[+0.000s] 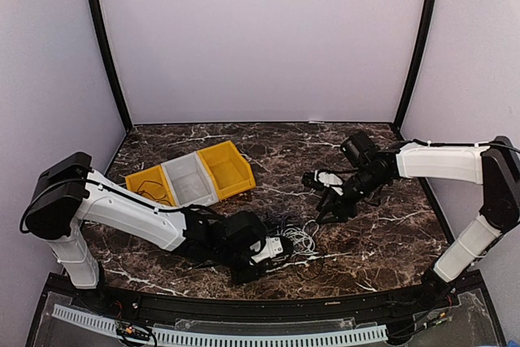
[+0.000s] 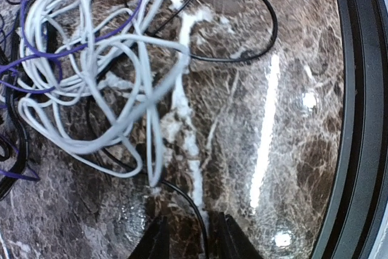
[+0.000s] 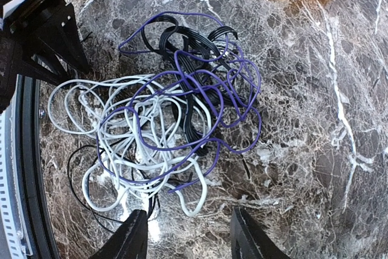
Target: Untangle the cables
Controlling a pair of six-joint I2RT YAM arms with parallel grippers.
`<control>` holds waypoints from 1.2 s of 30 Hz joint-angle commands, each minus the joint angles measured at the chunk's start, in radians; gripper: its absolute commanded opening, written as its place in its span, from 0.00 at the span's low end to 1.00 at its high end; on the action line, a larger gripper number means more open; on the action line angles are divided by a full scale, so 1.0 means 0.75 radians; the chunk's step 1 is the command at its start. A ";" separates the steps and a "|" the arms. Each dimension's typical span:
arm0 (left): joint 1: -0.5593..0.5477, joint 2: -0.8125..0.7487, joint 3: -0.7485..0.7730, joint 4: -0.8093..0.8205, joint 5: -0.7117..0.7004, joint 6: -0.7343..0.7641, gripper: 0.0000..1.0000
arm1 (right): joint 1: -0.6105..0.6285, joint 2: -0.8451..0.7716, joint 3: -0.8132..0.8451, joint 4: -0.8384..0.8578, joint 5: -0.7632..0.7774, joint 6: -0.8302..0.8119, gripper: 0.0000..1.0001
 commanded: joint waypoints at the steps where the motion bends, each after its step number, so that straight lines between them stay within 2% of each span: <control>1: -0.005 0.039 0.029 -0.074 0.044 0.015 0.27 | 0.011 -0.030 -0.017 0.008 -0.002 -0.010 0.48; 3: -0.005 0.051 0.035 -0.074 0.038 0.009 0.11 | 0.011 -0.035 -0.016 0.008 0.002 -0.010 0.48; 5: -0.005 0.044 0.033 -0.069 0.023 0.007 0.04 | 0.011 -0.047 -0.011 -0.005 -0.011 -0.021 0.48; 7: -0.005 0.006 0.021 -0.042 0.005 0.000 0.01 | 0.011 -0.075 0.004 -0.028 -0.044 -0.048 0.48; 11: -0.002 -0.159 -0.060 0.094 -0.080 -0.028 0.00 | 0.021 -0.158 0.039 -0.056 -0.123 -0.124 0.50; 16: 0.048 -0.393 -0.171 0.296 -0.115 -0.162 0.00 | 0.090 -0.221 0.083 -0.052 -0.202 -0.174 0.61; 21: 0.105 -0.505 -0.263 0.506 -0.103 -0.284 0.00 | 0.218 -0.162 0.154 0.029 -0.164 -0.085 0.68; 31: 0.114 -0.604 -0.282 0.599 -0.132 -0.373 0.00 | 0.293 0.033 0.190 0.361 -0.287 0.128 0.70; 36: 0.114 -0.681 -0.300 0.613 -0.158 -0.373 0.00 | 0.317 0.148 0.180 0.447 -0.395 0.204 0.65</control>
